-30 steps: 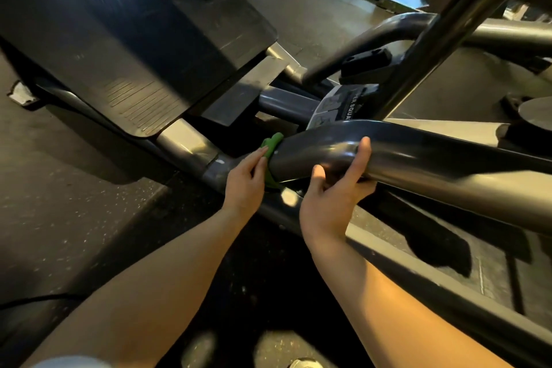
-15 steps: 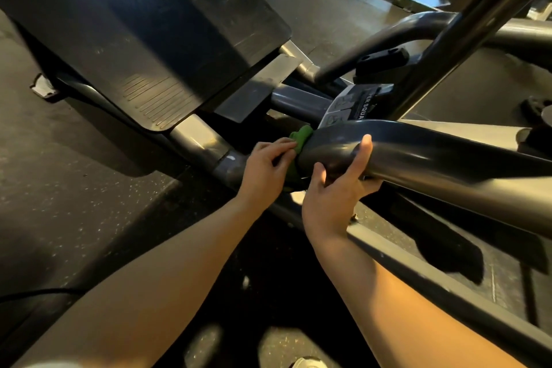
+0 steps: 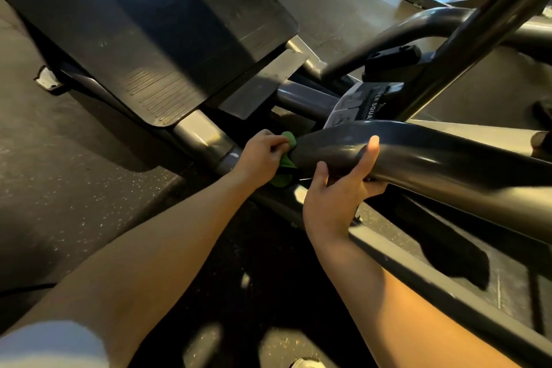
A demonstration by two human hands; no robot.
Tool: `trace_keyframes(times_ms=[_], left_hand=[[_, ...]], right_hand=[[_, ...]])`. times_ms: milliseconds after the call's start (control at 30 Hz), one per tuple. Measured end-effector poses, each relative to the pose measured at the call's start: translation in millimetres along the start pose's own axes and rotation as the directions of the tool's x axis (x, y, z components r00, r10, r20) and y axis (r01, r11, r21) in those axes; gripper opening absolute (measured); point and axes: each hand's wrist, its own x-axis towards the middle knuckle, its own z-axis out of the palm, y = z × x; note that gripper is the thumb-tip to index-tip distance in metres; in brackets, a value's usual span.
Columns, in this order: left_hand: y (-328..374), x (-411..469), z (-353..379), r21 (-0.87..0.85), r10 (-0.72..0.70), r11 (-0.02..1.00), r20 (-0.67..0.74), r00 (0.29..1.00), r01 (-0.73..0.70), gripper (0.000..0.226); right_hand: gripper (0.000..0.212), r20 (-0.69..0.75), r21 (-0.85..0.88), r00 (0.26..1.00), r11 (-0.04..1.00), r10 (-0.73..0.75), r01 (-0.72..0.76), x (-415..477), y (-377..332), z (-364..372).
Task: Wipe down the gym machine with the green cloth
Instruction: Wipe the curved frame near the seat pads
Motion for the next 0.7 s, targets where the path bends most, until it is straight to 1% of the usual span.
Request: trace_keyframes(times_ms=[67,100,167,200,300,333,367,433,533,567,600,633,700], left_hand=[[-10,7,-2,0.034,-0.101,0.994,0.014,0.995,0.1,0.029],[-12,9,-2,0.052,-0.127,0.991,0.016,0.992,0.126,0.029],[-7,9,-3,0.059,-0.123,0.991,0.02,0.992,0.122,0.028],[-1,6,-3,0.045,-0.083,0.996,0.019,0.996,0.082,0.027],[17,-9,-2,-0.007,0.12,0.993,0.004,0.993,-0.12,0.025],[17,-12,-2,-0.009,0.159,0.987,-0.005,0.987,-0.159,0.025],[11,-13,-1,-0.006,0.166,0.986,-0.011,0.986,-0.166,0.026],[-7,-12,1,0.003,0.097,0.995,-0.023,0.995,-0.097,0.027],[-31,-9,3,0.0,-0.095,0.995,-0.053,0.994,0.095,0.027],[-31,-8,3,0.004,-0.117,0.993,-0.06,0.991,0.117,0.026],[-28,-8,3,0.002,-0.107,0.994,-0.06,0.992,0.107,0.026],[-22,-10,3,-0.009,-0.066,0.998,-0.052,0.996,0.065,0.026],[-3,-14,5,-0.04,0.077,0.996,-0.038,0.996,-0.079,0.027]], right_hand=[[0.106,0.004,0.013,1.0,1.0,0.011,-0.011,1,0,0],[0.107,0.009,0.02,1.0,1.0,0.017,-0.017,1,0,1],[0.107,0.008,0.022,1.0,0.999,0.029,-0.029,0,-1,2],[0.108,0.003,0.02,1.0,0.999,0.03,-0.03,0,-1,3],[0.109,-0.013,0.024,1.0,1.0,-0.009,0.009,1,0,8],[0.108,-0.012,0.025,1.0,1.0,-0.014,0.014,1,1,9],[0.108,-0.006,0.024,1.0,1.0,-0.009,0.009,1,2,10],[0.108,-0.003,0.018,1.0,1.0,0.004,-0.004,-1,2,8],[0.107,-0.009,0.008,1.0,1.0,-0.006,0.006,-1,1,7],[0.107,-0.012,0.007,1.0,1.0,0.002,-0.001,-1,0,8],[0.108,-0.014,0.006,1.0,1.0,0.01,-0.01,-2,0,8],[0.108,-0.011,0.007,1.0,1.0,0.015,-0.015,-2,-1,8],[0.106,0.0,0.008,1.0,1.0,0.0,0.0,-2,-3,9]])
